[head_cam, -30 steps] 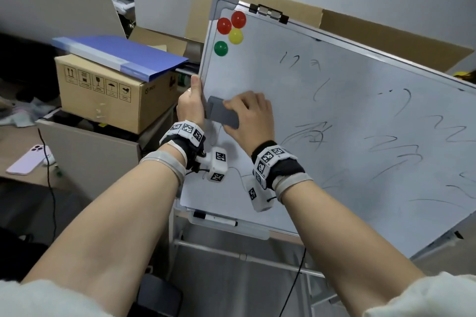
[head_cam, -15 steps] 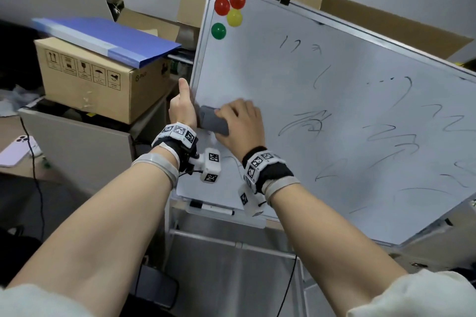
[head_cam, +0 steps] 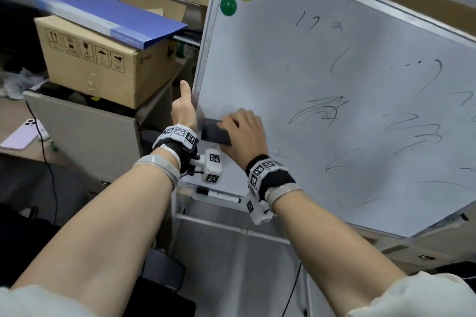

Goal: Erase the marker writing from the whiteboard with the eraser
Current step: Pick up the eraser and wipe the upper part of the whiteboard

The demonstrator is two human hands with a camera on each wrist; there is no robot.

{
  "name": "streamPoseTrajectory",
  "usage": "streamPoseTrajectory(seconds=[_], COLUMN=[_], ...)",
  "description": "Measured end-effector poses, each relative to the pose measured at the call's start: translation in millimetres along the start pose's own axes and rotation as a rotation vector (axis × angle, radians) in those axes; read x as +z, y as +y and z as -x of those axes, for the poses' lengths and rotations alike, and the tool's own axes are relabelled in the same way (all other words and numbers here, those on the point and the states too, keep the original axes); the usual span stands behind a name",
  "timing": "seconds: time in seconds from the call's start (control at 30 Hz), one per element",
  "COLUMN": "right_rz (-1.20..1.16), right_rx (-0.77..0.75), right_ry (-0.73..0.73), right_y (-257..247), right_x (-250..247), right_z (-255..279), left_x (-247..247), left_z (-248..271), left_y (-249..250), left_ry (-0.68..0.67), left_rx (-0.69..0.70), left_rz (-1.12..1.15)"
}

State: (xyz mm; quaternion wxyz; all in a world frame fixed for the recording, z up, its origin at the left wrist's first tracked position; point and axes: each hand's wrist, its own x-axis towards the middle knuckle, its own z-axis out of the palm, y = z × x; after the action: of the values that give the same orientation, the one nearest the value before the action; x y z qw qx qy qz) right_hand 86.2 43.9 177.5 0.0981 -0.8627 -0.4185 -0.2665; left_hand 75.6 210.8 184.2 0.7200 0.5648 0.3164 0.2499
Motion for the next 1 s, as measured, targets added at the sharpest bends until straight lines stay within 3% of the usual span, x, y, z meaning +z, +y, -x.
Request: streamPoseTrajectory(seconds=[0.23,0.3,0.47,0.53,0.7,0.9,1.0], right_rz=[-0.056,-0.073,-0.032,-0.024,-0.052,-0.065,-0.023], right_rx=[0.112,0.106,0.007,-0.016,0.071,0.008,-0.012], right_ry=[0.364,0.317,0.000,0.012,0.208,-0.050,-0.096], right_y=[13,7,-8,-8,-6,-20,-24], right_x=[-46,-33,25,26,22,85,98], right_z=[-56,-44,20,17,0,61,79], left_x=[-9,-11,-27,-37,-38,-42,-45], left_z=[1,4,-2,-13,-37,-41,-58], left_y=[-22,-25,-54,-81,-104,-116,-130], left_ry=[0.004,-0.021,-0.123,-0.122,-0.054,-0.128,-0.117], left_rx=[-0.053,-0.053,-0.126,-0.193,-0.129,-0.115,-0.101], left_rz=[0.002,-0.009,0.033,-0.014,-0.060,-0.038,-0.018])
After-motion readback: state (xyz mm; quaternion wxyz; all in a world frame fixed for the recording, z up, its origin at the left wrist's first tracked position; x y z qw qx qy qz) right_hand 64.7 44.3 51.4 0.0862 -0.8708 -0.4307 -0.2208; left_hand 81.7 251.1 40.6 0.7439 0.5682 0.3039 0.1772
